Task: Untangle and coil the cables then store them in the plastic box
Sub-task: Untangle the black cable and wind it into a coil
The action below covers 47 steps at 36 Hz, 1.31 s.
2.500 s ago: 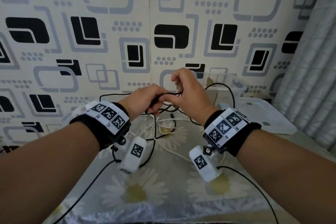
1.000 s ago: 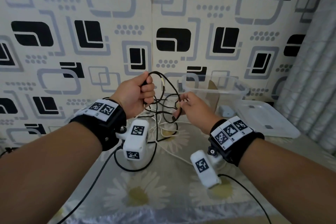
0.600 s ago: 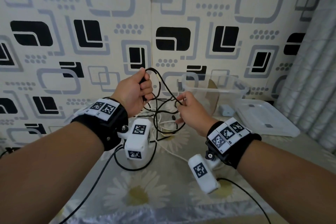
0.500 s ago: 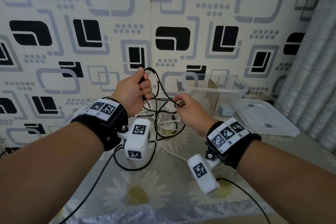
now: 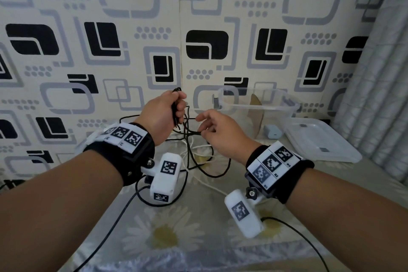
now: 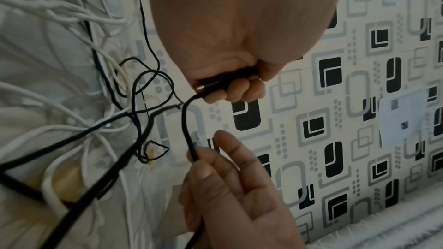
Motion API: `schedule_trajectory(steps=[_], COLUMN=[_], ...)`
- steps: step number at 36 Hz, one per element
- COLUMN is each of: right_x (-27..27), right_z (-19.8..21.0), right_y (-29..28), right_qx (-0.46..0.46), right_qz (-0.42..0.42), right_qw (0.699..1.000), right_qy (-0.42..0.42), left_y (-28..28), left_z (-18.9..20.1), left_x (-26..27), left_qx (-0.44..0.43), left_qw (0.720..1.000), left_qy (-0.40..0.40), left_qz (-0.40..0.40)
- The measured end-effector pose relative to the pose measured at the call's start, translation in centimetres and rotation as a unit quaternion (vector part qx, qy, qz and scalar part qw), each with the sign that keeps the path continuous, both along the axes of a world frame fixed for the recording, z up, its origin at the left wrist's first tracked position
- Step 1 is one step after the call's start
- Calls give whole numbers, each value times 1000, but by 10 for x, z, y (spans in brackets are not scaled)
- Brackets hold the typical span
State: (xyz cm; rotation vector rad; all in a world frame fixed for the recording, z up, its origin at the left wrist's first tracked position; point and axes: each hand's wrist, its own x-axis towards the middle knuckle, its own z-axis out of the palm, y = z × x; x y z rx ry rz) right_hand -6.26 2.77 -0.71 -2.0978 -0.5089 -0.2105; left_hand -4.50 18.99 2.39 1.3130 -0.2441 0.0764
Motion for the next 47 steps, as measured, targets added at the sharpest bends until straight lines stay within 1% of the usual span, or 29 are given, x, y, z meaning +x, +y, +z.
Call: schedule_trajectory(steps=[3, 6, 9, 10, 12, 14, 18, 21, 23, 25, 27, 30, 31, 34, 36, 38, 41, 43, 45, 47], right_x=[-3, -3, -3, -2, -1, -2, -6, -7, -6, -5, -2, 2, 2, 2, 0, -1, -2, -4, -7, -7], right_z=[1, 0, -1, -1, -1, -1, -1, 1, 3, 6, 7, 8, 8, 6, 3, 0, 2, 6, 9, 8], right_y=[2, 5, 9, 9, 9, 8, 8, 9, 8, 6, 3, -4, -6, -12, -14, -15, -16, -18, -18, -18], right_qx=[31, 48, 36, 29, 15, 7, -14, -25, -41, -62, -67, -61, -62, -81, -80, -48, 43, 50, 33, 46], right_qz=[12, 23, 24, 23, 23, 27, 33, 51, 53, 57, 53, 42, 36, 30, 49, 50, 34, 52, 98, 147], right_qw=[999, 998, 996, 996, 993, 990, 981, 970, 963, 960, 964, 975, 978, 985, 988, 994, 998, 995, 984, 965], right_qy=[-10, -35, -72, -86, -110, -137, -192, -237, -262, -267, -252, -210, -194, -149, -121, -82, 15, 76, 145, 213], left_y=[-3, -3, -6, -7, -8, -7, -8, -11, -12, -10, -8, -4, -3, -1, 1, 4, 6, 7, 8, 8], left_z=[-2, -5, -5, -4, -4, -6, -8, -7, -7, -8, -10, -9, -8, -5, -2, -1, 1, 1, 1, 0], left_x=[-2, -2, -6, -8, -10, -9, -13, -19, -21, -21, -21, -17, -16, -15, -16, -14, -11, -9, -6, -4], left_qx=[21, 76, 135, 164, 254, 317, 337, 344, 370, 392, 408, 420, 440, 528, 548, 561, 563, 552, 521, 457], left_qw=[1000, 997, 991, 986, 964, 943, 940, 937, 926, 915, 907, 901, 892, 840, 824, 815, 817, 826, 847, 885], left_qy=[1, -2, -4, -14, -57, -81, -46, -61, -76, -83, -90, -83, -86, -117, -134, -137, -120, -115, -107, -87], left_qz=[8, 8, 15, 27, 61, 62, 26, -9, -26, -44, -63, -66, -63, -49, -48, -44, -23, -5, 9, 14])
